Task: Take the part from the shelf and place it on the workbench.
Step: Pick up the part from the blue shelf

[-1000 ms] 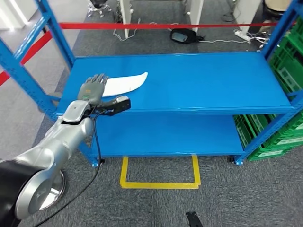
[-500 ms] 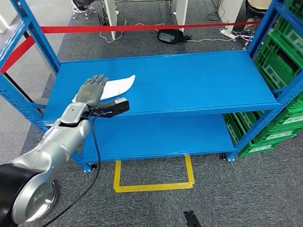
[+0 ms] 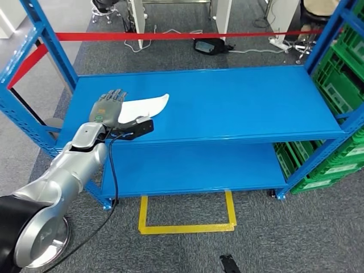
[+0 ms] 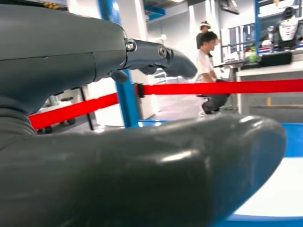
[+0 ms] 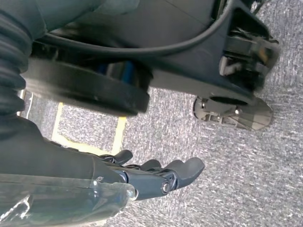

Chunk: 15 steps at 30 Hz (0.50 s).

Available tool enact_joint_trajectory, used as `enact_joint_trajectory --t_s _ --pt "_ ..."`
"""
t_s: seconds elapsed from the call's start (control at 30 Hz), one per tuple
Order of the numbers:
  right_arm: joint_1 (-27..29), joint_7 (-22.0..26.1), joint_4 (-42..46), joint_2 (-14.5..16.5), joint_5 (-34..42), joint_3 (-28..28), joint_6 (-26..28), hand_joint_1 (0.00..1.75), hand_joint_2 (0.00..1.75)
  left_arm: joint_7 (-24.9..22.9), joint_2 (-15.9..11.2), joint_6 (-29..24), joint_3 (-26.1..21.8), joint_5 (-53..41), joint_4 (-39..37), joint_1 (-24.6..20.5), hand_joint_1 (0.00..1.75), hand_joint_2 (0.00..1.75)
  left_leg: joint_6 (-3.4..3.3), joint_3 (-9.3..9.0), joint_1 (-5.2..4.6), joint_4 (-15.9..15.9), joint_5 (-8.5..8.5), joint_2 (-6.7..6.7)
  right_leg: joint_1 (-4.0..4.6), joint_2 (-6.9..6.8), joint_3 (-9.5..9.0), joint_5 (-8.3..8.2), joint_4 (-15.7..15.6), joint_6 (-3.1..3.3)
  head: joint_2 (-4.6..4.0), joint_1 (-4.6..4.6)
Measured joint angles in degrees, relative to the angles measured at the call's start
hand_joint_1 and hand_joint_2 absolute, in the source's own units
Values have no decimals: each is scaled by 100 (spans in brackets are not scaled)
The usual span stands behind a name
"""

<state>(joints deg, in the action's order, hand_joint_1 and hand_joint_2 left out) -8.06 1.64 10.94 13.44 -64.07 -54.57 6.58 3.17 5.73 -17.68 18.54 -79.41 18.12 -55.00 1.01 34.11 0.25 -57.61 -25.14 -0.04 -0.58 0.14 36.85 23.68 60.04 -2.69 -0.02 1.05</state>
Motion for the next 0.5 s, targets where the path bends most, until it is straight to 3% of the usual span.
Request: enact_joint_trajectory --t_s 0.07,0.13,0.23,0.27,0.3,0.33,0.4,0.43,0.5 --pt "4 0 1 0 -2 -5 0 0 175 0 -1 -1 2 -1 1 -4 0 0 53 -10 8 13 -16 5 -4 21 -2 10 -25 74 0 -9" --pt "0 1 2 0 -10 -12 0 0 175 0 -2 -5 3 0 2 -17 0 0 109 78 16 -194 -166 5 -24 30 -35 16 -50 137 1 -33" --pt "-10 2 3 0 -23 -26 0 0 175 0 -4 -9 11 2 -1 -10 0 0 164 634 23 -1256 -623 2 -34 34 -68 41 -64 192 1 -63" --pt "-7 2 3 0 -25 -30 0 0 175 0 -7 -9 17 3 -2 5 0 0 170 801 25 -1535 -676 2 -35 39 -80 52 -64 200 0 -63" --pt "-1 2 3 0 -26 -34 0 0 175 0 -9 -9 25 4 -3 17 0 0 168 877 27 -1615 -607 2 -35 47 -98 65 -63 202 0 -63" --pt "3 2 3 0 -27 -38 0 0 175 0 -11 -9 33 6 -4 20 0 0 161 850 28 -1481 -430 2 -37 56 -123 81 -63 196 0 -64" --pt "1 3 3 0 -29 -43 0 0 175 0 -11 -9 48 10 -4 1 0 0 149 574 34 -778 56 3 -41 69 -183 122 -63 158 0 -63" --pt "-8 4 3 0 -31 -45 1 0 175 0 -10 -9 55 11 -4 -14 0 0 138 416 34 -427 199 0 -31 75 -198 145 -55 129 -1 -64" --pt "-24 5 4 -1 -34 -48 2 0 175 0 -9 -9 71 13 -5 -29 0 0 83 260 28 -70 248 -10 -9 82 -196 164 -59 69 -1 -59"
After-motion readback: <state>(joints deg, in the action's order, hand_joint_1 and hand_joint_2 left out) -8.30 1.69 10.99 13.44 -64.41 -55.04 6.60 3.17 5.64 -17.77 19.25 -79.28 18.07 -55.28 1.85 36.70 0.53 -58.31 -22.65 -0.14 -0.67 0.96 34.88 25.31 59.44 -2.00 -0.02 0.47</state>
